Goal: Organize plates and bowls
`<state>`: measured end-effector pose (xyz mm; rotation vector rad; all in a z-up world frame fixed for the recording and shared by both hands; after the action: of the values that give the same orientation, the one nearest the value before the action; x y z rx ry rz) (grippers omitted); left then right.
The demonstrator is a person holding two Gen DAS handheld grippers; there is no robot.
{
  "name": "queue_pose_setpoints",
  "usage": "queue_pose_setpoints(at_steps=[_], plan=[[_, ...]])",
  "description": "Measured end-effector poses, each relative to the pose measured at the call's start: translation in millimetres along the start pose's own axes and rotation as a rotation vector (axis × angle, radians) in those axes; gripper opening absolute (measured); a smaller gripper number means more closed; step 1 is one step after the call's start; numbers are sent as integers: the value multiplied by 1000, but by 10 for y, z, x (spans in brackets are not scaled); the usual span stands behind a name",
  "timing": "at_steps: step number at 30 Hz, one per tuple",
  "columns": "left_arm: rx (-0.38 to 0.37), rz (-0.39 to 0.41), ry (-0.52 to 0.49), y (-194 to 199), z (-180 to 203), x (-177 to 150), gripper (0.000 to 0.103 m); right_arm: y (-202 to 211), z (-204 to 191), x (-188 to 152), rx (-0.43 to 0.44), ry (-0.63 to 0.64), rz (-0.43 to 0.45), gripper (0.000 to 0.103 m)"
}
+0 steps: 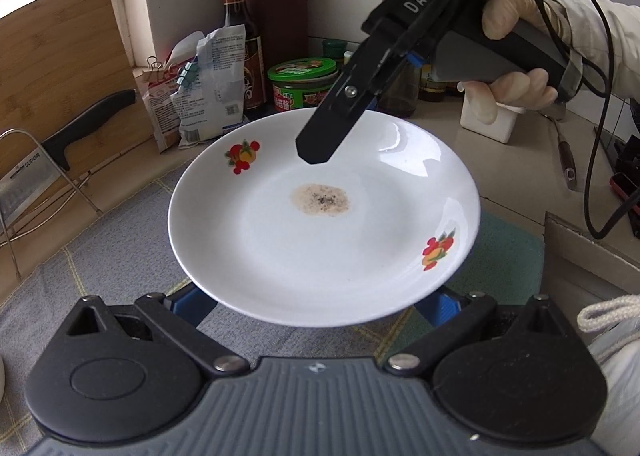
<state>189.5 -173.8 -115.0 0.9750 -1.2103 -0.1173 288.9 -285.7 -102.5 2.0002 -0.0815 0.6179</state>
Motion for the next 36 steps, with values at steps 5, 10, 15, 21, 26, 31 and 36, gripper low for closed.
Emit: queue_pose_setpoints(at_steps=[5,10,15,21,26,31,36], plan=[[-21,-9,-14,-142,61,65,102,50,191,-67,-16,-31,2,103],[-33,-17,-12,-243,86,109,102,66,330,-99,-20,-48,2,103],[-38,-23,-13,-309,82,148,102,38,433,-105,-23,-57,-1,103],[-40,-26,-15,-363,75,173,102,10,517,-83,-25,-67,-2,103],[-44,-33,-11,-411,61,188,102,-20,580,-61,-27,-76,-3,103],[-43,-38,-20,-464,49,217,102,-57,647,-61,-32,-83,-9,103],[-46,-42,-25,-501,39,242,102,-80,711,-61,-31,-95,-14,103]])
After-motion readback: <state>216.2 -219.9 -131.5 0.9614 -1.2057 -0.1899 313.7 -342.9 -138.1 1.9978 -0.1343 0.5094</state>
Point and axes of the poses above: each gripper's, at about its wrist camera, not at the fingertips, and y roughly against the way its jaws point, z to its right, x to its top, the point moved 8 cm from there along -y, roughly the way its jaws point, and after that the axes turned 4 degrees about -x, right-handed, at the moved point
